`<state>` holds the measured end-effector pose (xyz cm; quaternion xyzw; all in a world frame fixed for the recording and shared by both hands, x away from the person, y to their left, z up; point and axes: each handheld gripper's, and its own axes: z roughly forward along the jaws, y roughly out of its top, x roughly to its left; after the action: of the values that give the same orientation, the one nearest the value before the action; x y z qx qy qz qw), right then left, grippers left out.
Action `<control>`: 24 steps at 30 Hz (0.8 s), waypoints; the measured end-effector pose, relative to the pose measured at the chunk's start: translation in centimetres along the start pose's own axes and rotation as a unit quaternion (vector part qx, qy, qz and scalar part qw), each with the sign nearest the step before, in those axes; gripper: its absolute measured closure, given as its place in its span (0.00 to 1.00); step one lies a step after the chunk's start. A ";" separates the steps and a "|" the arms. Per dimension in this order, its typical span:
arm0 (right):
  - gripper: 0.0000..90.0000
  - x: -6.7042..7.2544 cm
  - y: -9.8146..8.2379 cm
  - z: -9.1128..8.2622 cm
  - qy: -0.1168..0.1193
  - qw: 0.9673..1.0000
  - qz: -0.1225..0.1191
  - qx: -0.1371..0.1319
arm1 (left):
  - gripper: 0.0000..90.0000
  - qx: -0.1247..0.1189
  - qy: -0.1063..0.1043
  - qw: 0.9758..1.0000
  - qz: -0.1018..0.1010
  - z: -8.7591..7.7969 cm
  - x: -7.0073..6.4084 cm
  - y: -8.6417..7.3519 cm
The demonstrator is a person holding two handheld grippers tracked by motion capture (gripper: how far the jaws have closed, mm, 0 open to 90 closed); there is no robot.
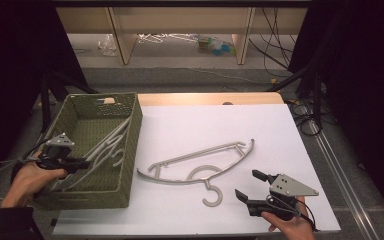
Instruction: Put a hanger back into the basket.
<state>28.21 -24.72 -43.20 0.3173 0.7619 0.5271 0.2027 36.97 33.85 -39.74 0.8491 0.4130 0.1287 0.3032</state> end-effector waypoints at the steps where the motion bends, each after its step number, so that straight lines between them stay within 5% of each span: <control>1: 0.20 0.0 0.0 0.0 0.002 1.000 -0.002 -0.001 | 0.87 -0.014 -0.003 1.000 -0.008 0.0 0.0 -0.1; 6: 0.20 0.0 0.0 0.0 -0.001 1.000 0.000 0.000 | 0.83 -0.013 -0.006 1.000 -0.001 -0.9 0.3 0.2; 8: 0.20 0.0 0.0 0.0 -0.002 1.000 0.002 -0.005 | 0.79 -0.043 -0.003 0.999 -0.018 -1.1 -0.2 0.6; 11: 0.20 0.0 0.0 0.0 0.000 1.000 0.004 -0.006 | 0.74 -0.045 -0.003 0.999 -0.002 -1.7 -0.4 1.1; 16: 0.20 0.0 0.0 0.0 -0.003 1.000 0.002 -0.006 | 0.62 -0.072 -0.005 0.997 -0.004 -2.1 -1.6 2.1; 17: 0.20 0.0 0.0 0.0 -0.003 1.000 0.001 -0.007 | 0.61 -0.092 -0.011 0.996 -0.013 -2.0 -2.2 2.5; 22: 0.20 0.0 0.0 0.0 -0.001 1.000 0.004 -0.008 | 0.54 -0.110 -0.019 0.994 -0.013 -2.0 -3.2 3.3; 24: 0.20 0.0 0.0 0.0 -0.003 1.000 0.001 -0.006 | 0.52 -0.128 -0.027 0.991 -0.027 -2.0 -3.6 3.6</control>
<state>28.22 -24.73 -43.19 0.3184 0.7577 0.5310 0.2062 35.96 30.14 -35.80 0.7947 0.4078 0.1491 0.4241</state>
